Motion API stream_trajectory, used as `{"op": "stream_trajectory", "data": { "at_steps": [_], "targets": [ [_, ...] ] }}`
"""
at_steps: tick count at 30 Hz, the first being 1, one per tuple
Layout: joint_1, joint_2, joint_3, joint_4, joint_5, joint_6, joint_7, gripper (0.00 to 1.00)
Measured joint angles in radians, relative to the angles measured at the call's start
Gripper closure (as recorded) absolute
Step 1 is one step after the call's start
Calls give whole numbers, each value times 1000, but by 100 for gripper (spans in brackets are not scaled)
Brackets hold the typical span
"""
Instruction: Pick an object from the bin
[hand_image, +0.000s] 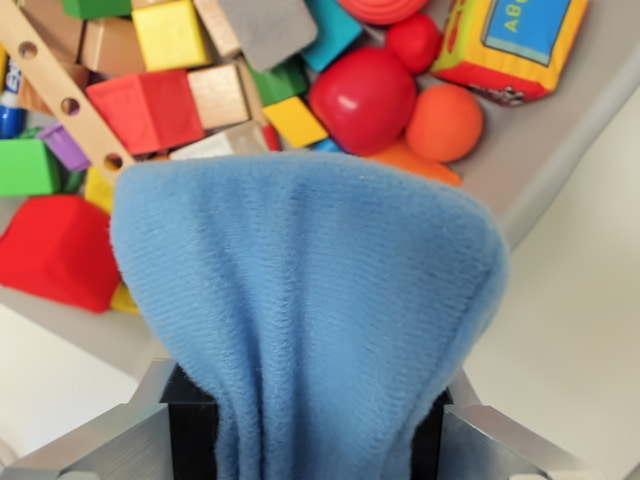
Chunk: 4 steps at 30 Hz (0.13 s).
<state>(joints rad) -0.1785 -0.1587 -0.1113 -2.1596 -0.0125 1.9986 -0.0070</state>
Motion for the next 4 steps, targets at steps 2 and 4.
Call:
{"op": "stream_trajectory", "data": {
  "at_steps": [2, 4],
  "targets": [
    [0, 0, 0, 0, 0, 0, 0, 100],
    [0, 0, 0, 0, 0, 0, 0, 100]
  ]
}}
